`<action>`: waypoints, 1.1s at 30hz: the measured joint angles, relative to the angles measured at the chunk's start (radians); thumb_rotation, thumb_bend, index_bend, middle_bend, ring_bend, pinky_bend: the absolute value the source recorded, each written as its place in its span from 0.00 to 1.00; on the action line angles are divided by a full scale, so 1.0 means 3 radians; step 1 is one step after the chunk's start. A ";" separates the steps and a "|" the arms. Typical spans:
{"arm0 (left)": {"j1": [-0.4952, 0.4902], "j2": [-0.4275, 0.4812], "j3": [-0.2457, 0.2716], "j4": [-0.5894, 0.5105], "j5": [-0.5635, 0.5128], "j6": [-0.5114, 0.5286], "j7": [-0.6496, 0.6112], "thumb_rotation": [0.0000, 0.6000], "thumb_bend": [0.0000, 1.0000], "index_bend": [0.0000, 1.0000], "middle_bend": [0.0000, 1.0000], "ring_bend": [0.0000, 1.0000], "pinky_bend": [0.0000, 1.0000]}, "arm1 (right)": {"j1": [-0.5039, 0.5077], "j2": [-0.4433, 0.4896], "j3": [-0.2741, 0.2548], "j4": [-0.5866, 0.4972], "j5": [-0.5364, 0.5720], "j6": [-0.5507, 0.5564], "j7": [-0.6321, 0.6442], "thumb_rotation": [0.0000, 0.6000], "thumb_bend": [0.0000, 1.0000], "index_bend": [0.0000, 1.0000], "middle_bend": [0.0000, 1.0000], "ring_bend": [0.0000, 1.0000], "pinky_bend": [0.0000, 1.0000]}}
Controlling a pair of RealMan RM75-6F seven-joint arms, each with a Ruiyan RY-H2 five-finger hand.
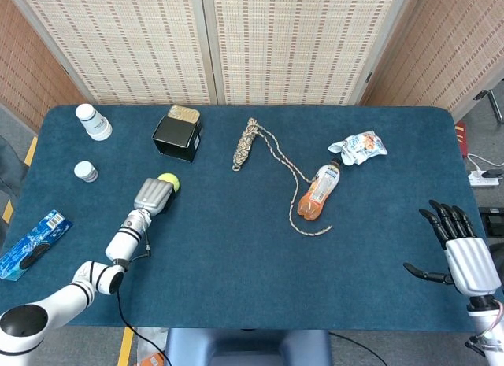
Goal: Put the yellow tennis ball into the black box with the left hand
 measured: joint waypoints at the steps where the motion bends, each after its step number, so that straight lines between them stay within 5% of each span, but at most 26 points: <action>1: -0.0012 -0.0031 0.0003 0.0034 -0.0005 -0.0009 -0.0002 1.00 0.69 1.00 1.00 1.00 1.00 | 0.0001 0.0000 0.0001 0.0000 0.0002 -0.0001 -0.0001 1.00 0.00 0.13 0.00 0.00 0.00; 12: -0.0074 -0.0203 0.0001 0.0269 0.0081 0.0246 -0.0218 1.00 0.69 1.00 1.00 0.99 1.00 | 0.0013 0.0003 0.0007 0.0005 0.0026 -0.0029 0.0017 1.00 0.00 0.14 0.00 0.00 0.00; 14: -0.0086 -0.0232 -0.0023 0.0331 0.0093 0.0356 -0.0303 1.00 0.63 0.90 0.93 0.84 0.87 | 0.0023 0.0006 0.0002 -0.0002 0.0022 -0.0046 0.0017 1.00 0.00 0.14 0.00 0.00 0.00; 15: -0.0094 -0.0230 -0.0022 0.0338 0.0096 0.0375 -0.0329 0.95 0.60 0.79 0.82 0.70 0.75 | 0.0026 0.0008 0.0002 -0.0004 0.0017 -0.0047 0.0019 1.00 0.00 0.14 0.00 0.00 0.00; 17: -0.0118 -0.0196 -0.0011 0.0311 0.0099 0.0307 -0.0361 0.63 0.53 0.46 0.43 0.30 0.38 | 0.0027 0.0004 0.0007 0.0003 0.0003 -0.0026 0.0031 1.00 0.00 0.14 0.01 0.00 0.00; 20: -0.0165 -0.0093 0.0019 0.0196 0.0097 -0.0003 -0.0438 0.19 0.35 0.09 0.05 0.01 0.03 | 0.0023 -0.0010 0.0013 0.0030 -0.0012 0.0015 0.0070 1.00 0.00 0.14 0.02 0.00 0.00; 23: -0.0203 0.0023 0.0033 0.0050 0.0081 -0.0394 -0.0487 0.03 0.28 0.00 0.00 0.00 0.00 | 0.0020 -0.0023 0.0016 0.0057 -0.0024 0.0035 0.0089 1.00 0.00 0.14 0.02 0.00 0.00; 26: -0.0200 0.0034 0.0022 0.0019 0.0080 -0.0580 -0.0506 0.00 0.26 0.00 0.00 0.00 0.00 | 0.0023 -0.0026 0.0013 0.0064 -0.0025 0.0026 0.0096 1.00 0.00 0.14 0.02 0.00 0.00; 33: -0.0174 -0.0002 -0.0012 0.0089 0.0135 0.0092 -0.0615 0.00 0.26 0.00 0.00 0.00 0.00 | 0.0032 -0.0025 -0.0001 0.0063 -0.0050 0.0020 0.0086 1.00 0.00 0.14 0.02 0.00 0.00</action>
